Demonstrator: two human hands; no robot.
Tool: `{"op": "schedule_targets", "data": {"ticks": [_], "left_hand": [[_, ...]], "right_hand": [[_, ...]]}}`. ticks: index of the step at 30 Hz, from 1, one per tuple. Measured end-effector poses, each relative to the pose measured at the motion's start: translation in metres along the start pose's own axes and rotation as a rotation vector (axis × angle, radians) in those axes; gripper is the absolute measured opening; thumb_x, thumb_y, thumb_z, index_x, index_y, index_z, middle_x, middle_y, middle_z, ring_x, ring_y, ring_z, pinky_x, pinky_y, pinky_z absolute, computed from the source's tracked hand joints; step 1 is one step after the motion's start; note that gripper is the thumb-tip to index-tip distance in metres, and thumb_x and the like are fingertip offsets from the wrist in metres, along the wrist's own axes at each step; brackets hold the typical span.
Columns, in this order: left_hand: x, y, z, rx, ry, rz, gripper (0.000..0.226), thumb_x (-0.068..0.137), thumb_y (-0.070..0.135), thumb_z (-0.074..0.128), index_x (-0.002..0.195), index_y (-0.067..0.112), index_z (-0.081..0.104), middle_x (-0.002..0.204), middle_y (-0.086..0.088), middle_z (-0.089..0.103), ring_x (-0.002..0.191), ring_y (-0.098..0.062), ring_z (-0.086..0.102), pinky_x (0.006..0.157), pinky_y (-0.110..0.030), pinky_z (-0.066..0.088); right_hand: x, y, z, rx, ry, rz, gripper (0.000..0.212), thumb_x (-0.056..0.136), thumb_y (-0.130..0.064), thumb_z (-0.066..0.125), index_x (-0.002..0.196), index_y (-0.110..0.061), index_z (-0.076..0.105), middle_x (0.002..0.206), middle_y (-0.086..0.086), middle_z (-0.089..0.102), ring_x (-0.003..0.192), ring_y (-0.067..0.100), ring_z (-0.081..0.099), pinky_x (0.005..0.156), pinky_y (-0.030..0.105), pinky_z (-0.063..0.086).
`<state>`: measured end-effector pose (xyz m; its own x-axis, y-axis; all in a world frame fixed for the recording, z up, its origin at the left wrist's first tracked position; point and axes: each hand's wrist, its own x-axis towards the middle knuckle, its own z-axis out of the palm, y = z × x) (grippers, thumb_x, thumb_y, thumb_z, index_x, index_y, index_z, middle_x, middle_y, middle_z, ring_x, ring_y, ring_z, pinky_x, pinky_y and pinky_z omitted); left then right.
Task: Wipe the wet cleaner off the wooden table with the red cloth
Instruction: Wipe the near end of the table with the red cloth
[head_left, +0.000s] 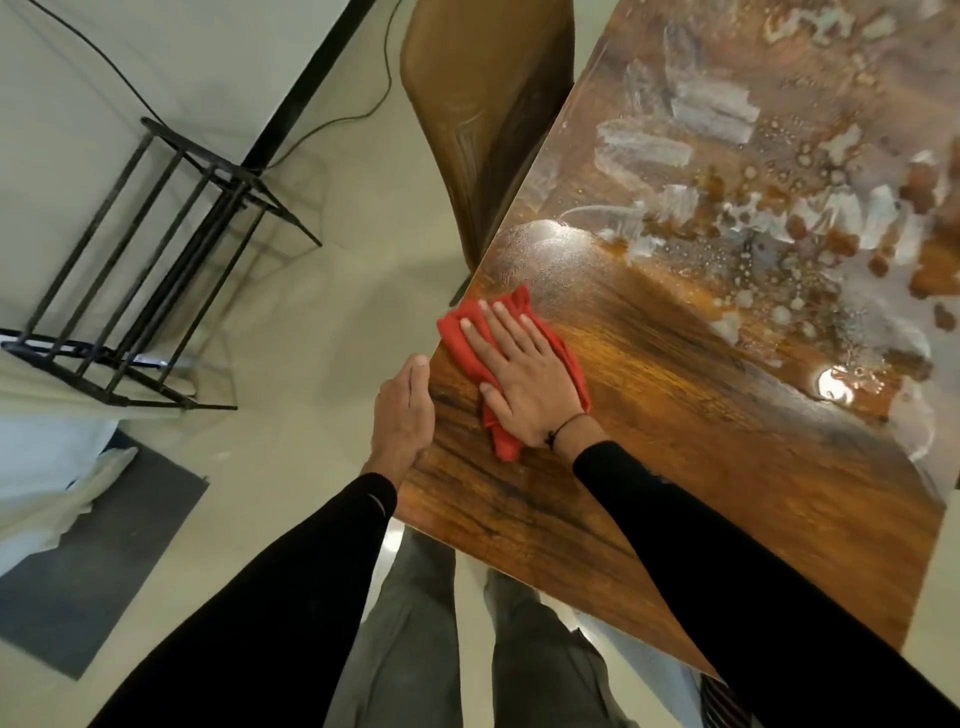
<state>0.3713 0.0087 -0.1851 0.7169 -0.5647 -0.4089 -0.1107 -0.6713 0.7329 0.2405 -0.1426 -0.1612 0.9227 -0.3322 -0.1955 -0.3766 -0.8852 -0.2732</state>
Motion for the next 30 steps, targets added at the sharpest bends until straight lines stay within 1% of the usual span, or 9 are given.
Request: {"op": "schedule_targets", "data": {"ticks": [5,10,14,17,20,22,24,27,30], "left_hand": [[0.007,-0.005,0.002,0.089,-0.011,0.03,0.042,0.114,0.043,0.031,0.09,0.019,0.056,0.075,-0.001,0.059,0.071,-0.022,0.059,0.074,-0.046,0.049],[0.006,-0.005,0.004,0.084,-0.021,0.028,0.04,0.117,0.036,0.037,0.079,0.029,0.046,0.071,0.004,0.049,0.067,-0.015,0.051,0.067,-0.039,0.04],[0.013,-0.001,-0.001,-0.119,-0.125,-0.122,0.038,0.115,0.026,0.041,0.084,0.006,0.051,0.084,-0.005,0.053,0.086,-0.024,0.052,0.08,-0.042,0.04],[0.011,0.005,-0.01,-0.387,-0.2,-0.227,0.035,0.113,0.016,0.044,0.091,-0.001,0.065,0.089,-0.019,0.06,0.084,-0.028,0.059,0.08,-0.041,0.049],[0.008,0.007,-0.016,-0.539,-0.254,-0.337,0.051,0.113,0.023,0.039,0.093,0.01,0.083,0.095,-0.013,0.082,0.081,-0.022,0.078,0.073,-0.032,0.064],[0.005,0.011,-0.016,-0.578,-0.28,-0.377,0.06,0.113,0.027,0.034,0.077,0.019,0.081,0.09,-0.012,0.082,0.078,-0.023,0.079,0.067,-0.031,0.064],[0.004,0.014,-0.016,-0.561,-0.282,-0.388,0.06,0.114,0.033,0.031,0.079,0.017,0.076,0.091,-0.015,0.081,0.078,-0.026,0.079,0.064,-0.032,0.064],[0.004,0.015,-0.016,-0.572,-0.311,-0.428,0.062,0.118,0.05,0.021,0.098,0.014,0.067,0.088,-0.01,0.081,0.071,-0.017,0.08,0.055,-0.025,0.06],[0.008,0.012,-0.024,-0.654,-0.445,-0.494,0.091,0.109,0.076,0.008,0.127,0.008,0.067,0.108,-0.015,0.084,0.092,-0.021,0.084,0.065,-0.03,0.065]], "right_hand": [[-0.04,0.032,0.004,-0.082,-0.034,-0.126,0.077,0.111,-0.057,0.029,0.18,-0.03,0.003,0.188,0.005,-0.001,0.174,0.027,-0.001,0.14,0.055,0.005],[-0.023,0.069,-0.014,-0.138,0.025,0.116,0.081,0.107,-0.07,0.025,0.179,-0.038,0.006,0.188,0.005,0.002,0.174,0.031,0.003,0.136,0.067,0.004],[0.003,0.028,-0.007,-0.061,0.08,0.204,0.078,0.112,-0.055,0.034,0.179,-0.028,0.008,0.187,0.009,0.003,0.174,0.03,0.002,0.14,0.057,-0.002],[-0.007,-0.015,0.01,-0.022,0.045,0.073,0.08,0.11,-0.043,0.039,0.179,-0.021,0.008,0.187,0.012,0.001,0.174,0.03,0.001,0.141,0.051,-0.001],[-0.046,-0.046,0.029,0.016,-0.009,-0.089,0.08,0.11,-0.042,0.039,0.18,-0.023,0.005,0.187,0.01,0.0,0.174,0.028,-0.001,0.141,0.05,0.0],[-0.075,-0.044,0.038,0.005,-0.057,-0.183,0.078,0.112,-0.043,0.037,0.18,-0.026,0.003,0.187,0.008,-0.001,0.174,0.026,-0.004,0.141,0.049,-0.002],[-0.095,-0.023,0.037,-0.012,-0.11,-0.262,0.075,0.113,-0.044,0.035,0.179,-0.03,0.002,0.188,0.005,-0.003,0.174,0.025,-0.006,0.14,0.049,-0.005],[-0.091,0.013,0.021,-0.017,-0.105,-0.159,0.077,0.11,-0.044,0.035,0.179,-0.033,0.004,0.187,0.003,-0.004,0.174,0.025,-0.005,0.14,0.051,-0.005],[-0.062,0.012,0.011,-0.03,-0.019,0.044,0.075,0.11,-0.045,0.032,0.179,-0.03,0.007,0.187,0.005,0.0,0.174,0.027,-0.001,0.14,0.056,0.004]]}}
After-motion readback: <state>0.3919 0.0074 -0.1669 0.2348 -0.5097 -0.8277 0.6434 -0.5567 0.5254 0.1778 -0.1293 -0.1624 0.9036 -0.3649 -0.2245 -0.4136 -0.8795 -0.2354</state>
